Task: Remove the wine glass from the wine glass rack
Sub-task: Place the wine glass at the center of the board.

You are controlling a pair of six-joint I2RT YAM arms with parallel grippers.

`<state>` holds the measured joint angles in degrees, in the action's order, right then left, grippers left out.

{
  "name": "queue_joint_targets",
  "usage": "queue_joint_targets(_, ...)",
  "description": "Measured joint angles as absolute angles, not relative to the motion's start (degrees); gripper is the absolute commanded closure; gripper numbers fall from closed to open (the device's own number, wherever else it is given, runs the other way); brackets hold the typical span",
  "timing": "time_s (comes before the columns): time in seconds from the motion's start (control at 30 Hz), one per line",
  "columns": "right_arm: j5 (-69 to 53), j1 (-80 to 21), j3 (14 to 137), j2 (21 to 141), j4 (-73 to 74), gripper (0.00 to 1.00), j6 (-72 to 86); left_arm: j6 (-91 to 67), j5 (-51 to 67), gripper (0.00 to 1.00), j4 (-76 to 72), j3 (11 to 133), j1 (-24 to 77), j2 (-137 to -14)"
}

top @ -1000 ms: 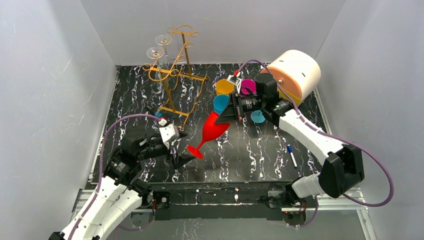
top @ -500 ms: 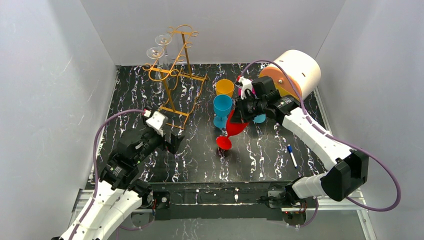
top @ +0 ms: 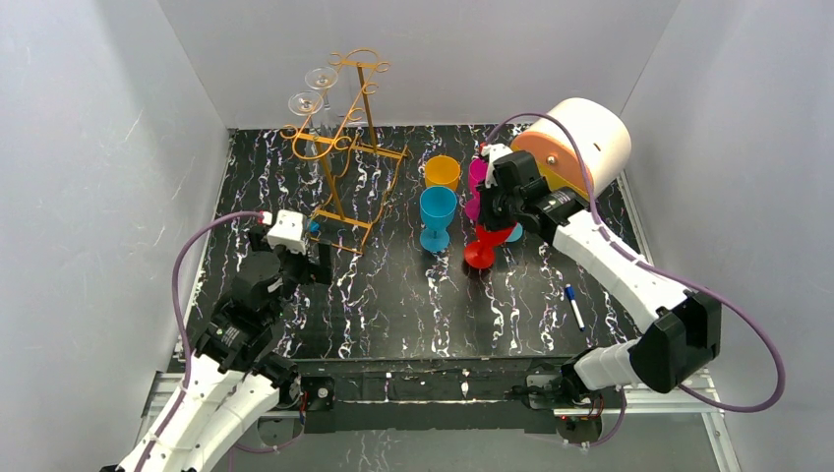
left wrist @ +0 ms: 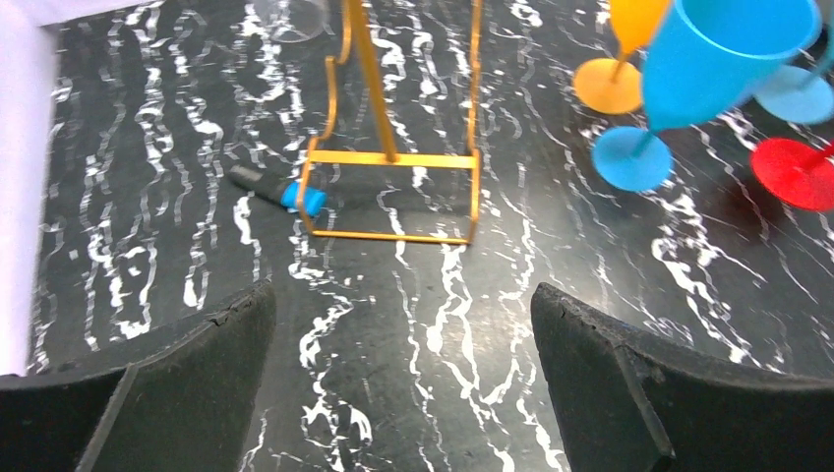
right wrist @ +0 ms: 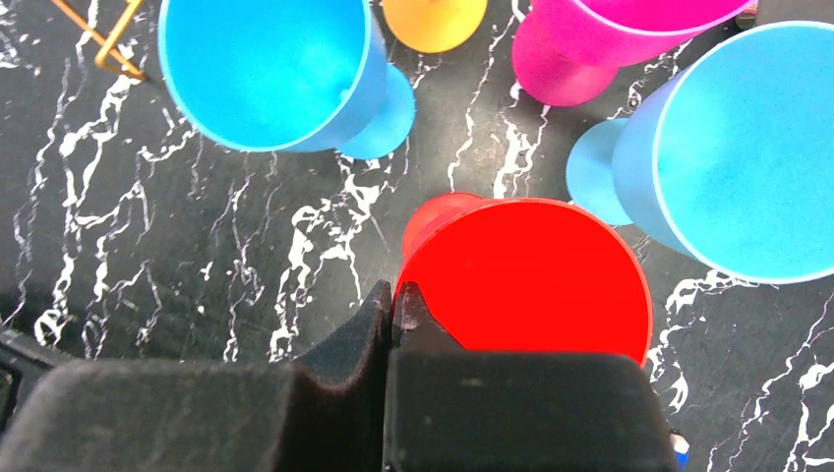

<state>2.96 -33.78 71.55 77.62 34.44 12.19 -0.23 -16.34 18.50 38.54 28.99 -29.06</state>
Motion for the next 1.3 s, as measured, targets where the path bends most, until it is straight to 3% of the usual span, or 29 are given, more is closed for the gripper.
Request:
queue_joint_targets(0.6,10.15,-37.39,70.28,84.47,23.66,0.98,14.11,-8.29,-36.47,0.02,22.98,38.5,28.99,-28.25)
queue_joint_targets(1.3,12.91,-38.94,70.28,87.11,23.53,0.58,10.9,-16.8,-43.05,0.02,27.44,40.62,28.99,-21.06)
